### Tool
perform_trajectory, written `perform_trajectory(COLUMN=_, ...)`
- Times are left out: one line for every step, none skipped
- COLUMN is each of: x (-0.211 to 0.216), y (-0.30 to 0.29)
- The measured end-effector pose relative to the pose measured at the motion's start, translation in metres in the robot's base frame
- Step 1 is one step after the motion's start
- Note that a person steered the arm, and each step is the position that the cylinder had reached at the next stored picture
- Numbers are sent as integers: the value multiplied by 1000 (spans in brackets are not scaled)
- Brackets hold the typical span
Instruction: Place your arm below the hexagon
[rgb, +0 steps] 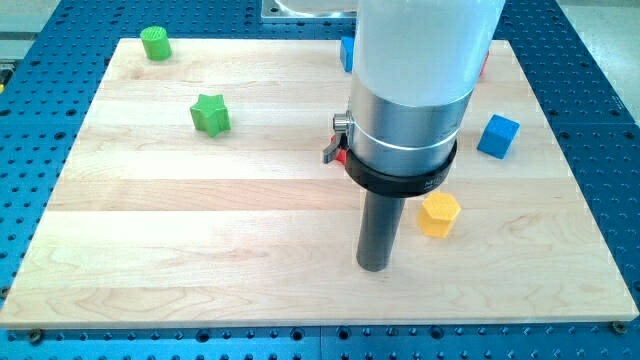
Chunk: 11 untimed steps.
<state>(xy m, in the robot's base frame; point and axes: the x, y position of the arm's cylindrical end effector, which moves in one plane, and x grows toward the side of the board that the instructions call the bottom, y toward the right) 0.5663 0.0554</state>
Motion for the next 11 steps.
perform_trajectory(x=-2, y=0)
perform_trajectory(x=4, y=0)
perform_trajectory(x=4, y=2)
perform_trajectory(x=4, y=0)
perform_trajectory(x=4, y=-2)
perform_trajectory(x=4, y=-2)
perform_trajectory(x=4, y=-2)
perform_trajectory(x=1, y=-2)
perform_trajectory(x=1, y=-2)
perform_trajectory(x=1, y=-5)
perform_trajectory(x=-21, y=-5)
